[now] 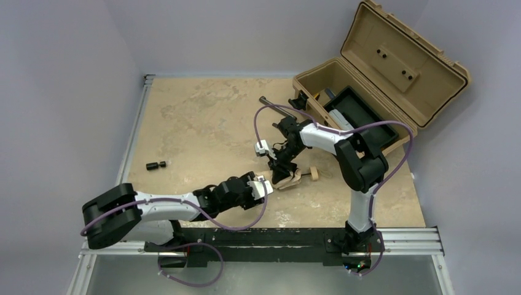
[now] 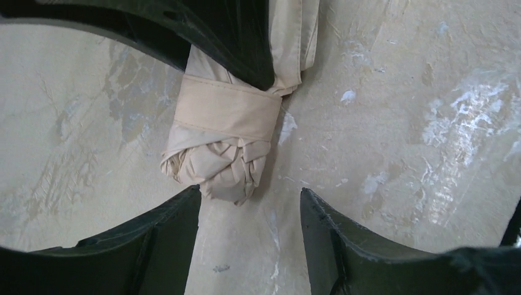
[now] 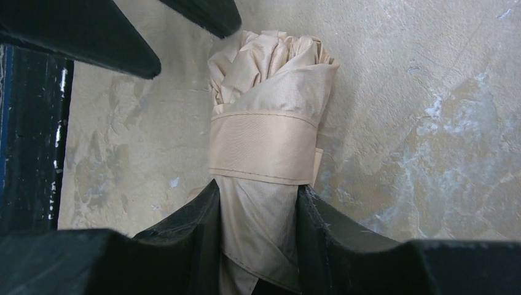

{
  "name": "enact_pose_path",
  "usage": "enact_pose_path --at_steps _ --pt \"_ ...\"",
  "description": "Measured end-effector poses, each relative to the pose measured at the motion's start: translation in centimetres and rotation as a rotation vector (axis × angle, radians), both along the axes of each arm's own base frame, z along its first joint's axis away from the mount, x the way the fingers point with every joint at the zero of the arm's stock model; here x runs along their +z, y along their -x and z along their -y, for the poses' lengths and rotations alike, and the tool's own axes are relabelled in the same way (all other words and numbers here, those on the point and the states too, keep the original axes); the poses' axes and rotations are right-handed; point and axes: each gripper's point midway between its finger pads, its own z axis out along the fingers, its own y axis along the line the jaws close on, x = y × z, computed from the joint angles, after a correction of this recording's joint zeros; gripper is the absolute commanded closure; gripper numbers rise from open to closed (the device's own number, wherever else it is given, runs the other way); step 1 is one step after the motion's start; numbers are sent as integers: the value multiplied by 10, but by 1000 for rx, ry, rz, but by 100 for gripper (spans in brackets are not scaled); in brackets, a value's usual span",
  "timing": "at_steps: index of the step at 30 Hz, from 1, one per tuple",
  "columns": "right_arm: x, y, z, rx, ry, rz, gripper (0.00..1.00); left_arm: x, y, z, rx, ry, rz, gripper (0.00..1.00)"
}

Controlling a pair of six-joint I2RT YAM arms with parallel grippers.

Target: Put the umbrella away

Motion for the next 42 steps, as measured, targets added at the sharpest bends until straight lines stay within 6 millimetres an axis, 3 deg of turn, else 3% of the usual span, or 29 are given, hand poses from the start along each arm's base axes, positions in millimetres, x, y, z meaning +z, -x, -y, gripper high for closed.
enact_pose_path --at_steps 11,25,30,37,42 --pt "-1 1 0 -1 -3 -22 100 -7 -25 34 -87 -138 99 41" --pt "-2 0 1 -12 -6 -43 100 -19 -41 36 -73 -245 179 42" --pt "-2 0 1 -12 -6 -46 100 -15 -39 34 -75 -228 186 42" --pt "-2 6 -1 -1 -15 -70 100 16 -41 30 -59 -145 221 39" --pt "-2 9 -1 3 -13 -79 100 5 -39 31 -82 -161 195 39"
